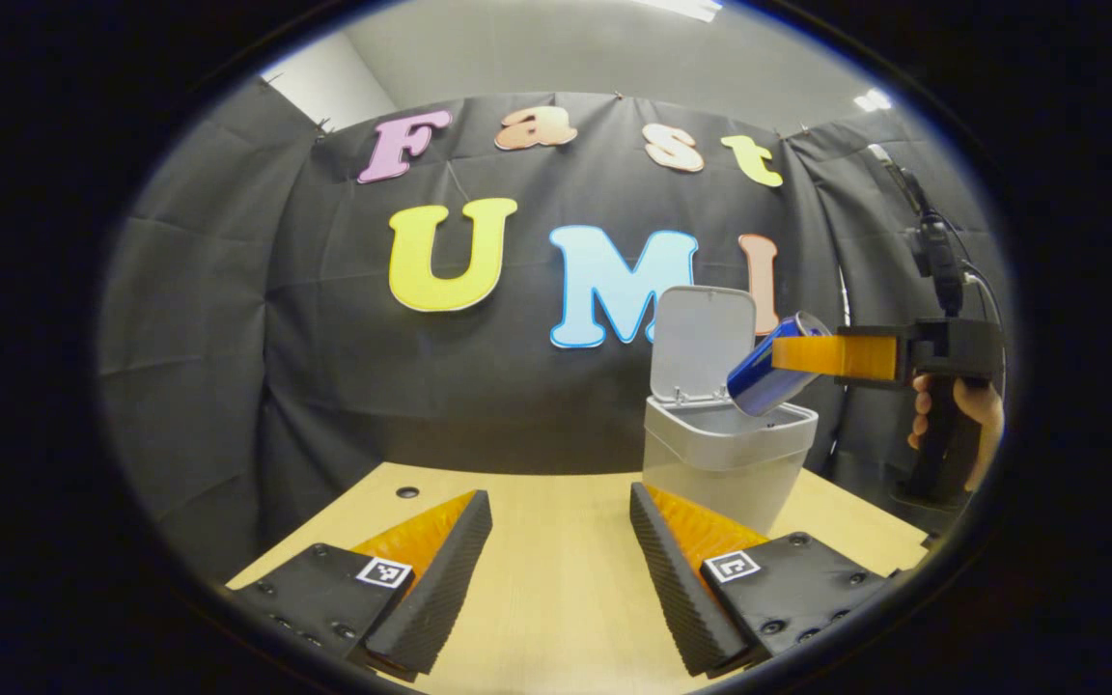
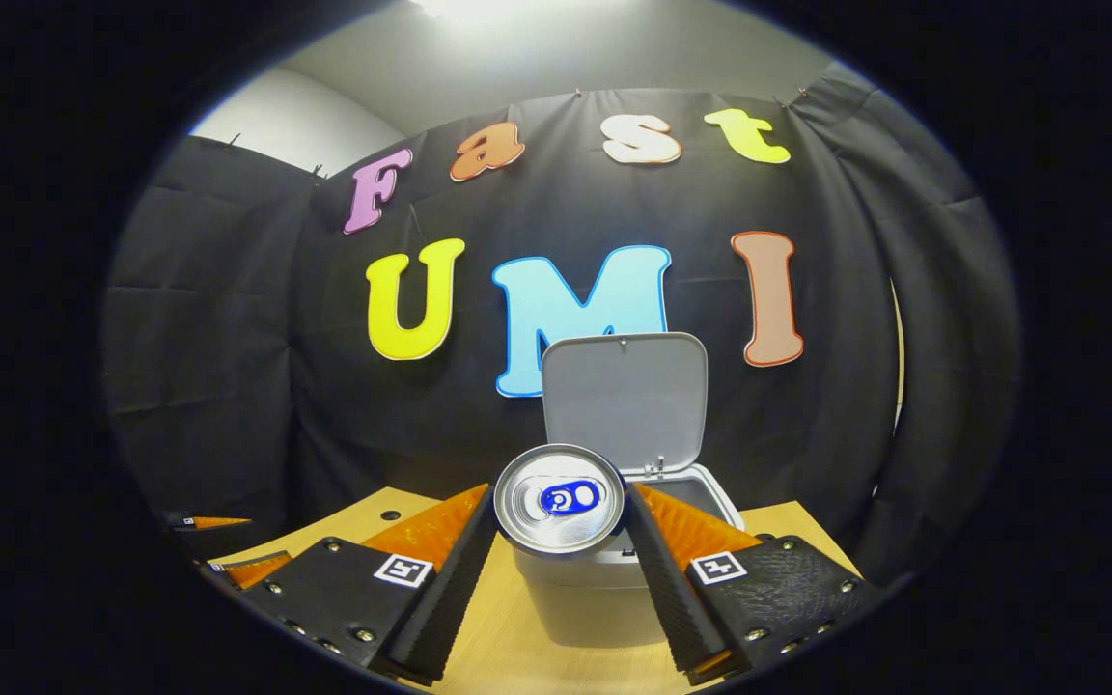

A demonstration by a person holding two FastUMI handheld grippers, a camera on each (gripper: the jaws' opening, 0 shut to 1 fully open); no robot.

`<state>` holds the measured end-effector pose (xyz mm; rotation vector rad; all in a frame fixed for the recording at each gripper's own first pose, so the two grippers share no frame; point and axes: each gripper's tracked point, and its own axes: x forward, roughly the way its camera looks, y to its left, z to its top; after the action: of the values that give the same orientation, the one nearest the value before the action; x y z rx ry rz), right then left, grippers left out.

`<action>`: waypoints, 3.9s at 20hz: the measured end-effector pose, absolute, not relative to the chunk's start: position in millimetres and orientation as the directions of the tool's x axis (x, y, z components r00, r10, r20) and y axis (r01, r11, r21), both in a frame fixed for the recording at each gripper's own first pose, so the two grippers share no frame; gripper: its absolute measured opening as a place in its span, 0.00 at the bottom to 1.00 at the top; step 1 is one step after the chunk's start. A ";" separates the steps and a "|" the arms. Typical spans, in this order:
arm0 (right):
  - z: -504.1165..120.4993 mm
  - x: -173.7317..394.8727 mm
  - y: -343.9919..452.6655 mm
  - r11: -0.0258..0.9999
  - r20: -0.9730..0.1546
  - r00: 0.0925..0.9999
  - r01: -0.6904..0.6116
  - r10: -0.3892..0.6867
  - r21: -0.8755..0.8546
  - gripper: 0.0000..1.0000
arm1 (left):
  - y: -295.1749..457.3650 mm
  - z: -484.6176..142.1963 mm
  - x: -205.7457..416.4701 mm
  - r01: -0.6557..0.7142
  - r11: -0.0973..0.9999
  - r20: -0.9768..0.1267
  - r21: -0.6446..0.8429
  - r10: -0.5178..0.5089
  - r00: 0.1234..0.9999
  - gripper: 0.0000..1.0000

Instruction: Press the lid of the desktop garbage bin to open it, pick up the crumpled paper on the desktop and throw it into the bin, then pick up the pop can on the desktop and drop it into the bin, and finally close the garbage bin lid.

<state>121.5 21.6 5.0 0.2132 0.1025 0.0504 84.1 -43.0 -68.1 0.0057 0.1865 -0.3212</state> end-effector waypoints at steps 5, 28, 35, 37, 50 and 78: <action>-12.1 137.8 22.1 0.988 -0.130 0.991 -0.010 0.030 0.151 0.82 | -42.5 -68.2 83.8 0.312 0.950 -0.186 -0.014 -0.309 0.933 0.96; -35.4 154.2 18.2 0.990 -0.246 0.969 0.011 0.024 0.138 0.86 | -51.1 -72.3 90.9 0.361 0.932 -0.193 -0.030 -0.359 0.913 0.96; 15.6 182.7 -14.2 0.981 -0.201 0.978 0.091 -0.055 0.172 0.86 | -52.6 -68.0 102.3 0.422 0.906 -0.161 -0.014 -0.419 0.894 0.96; 33.1 191.5 -24.7 0.972 -0.192 0.977 0.127 -0.089 0.198 0.85 | -52.1 -66.9 105.7 0.453 0.892 -0.160 -0.006 -0.448 0.880 0.96; 118.1 271.5 -73.0 0.943 -0.086 0.985 0.170 -0.152 0.286 0.85 | -28.8 -68.0 140.9 0.353 0.933 -0.146 -0.071 -0.359 0.922 0.95; 80.0 265.1 -51.2 0.980 -0.093 0.989 0.128 -0.115 0.154 0.86 | -28.9 -66.6 117.0 0.288 0.956 -0.158 -0.062 -0.295 0.942 0.94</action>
<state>265.1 -51.2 80.0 0.1601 0.0841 -0.1226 117.0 -28.9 -66.6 -0.0379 0.1671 -0.2972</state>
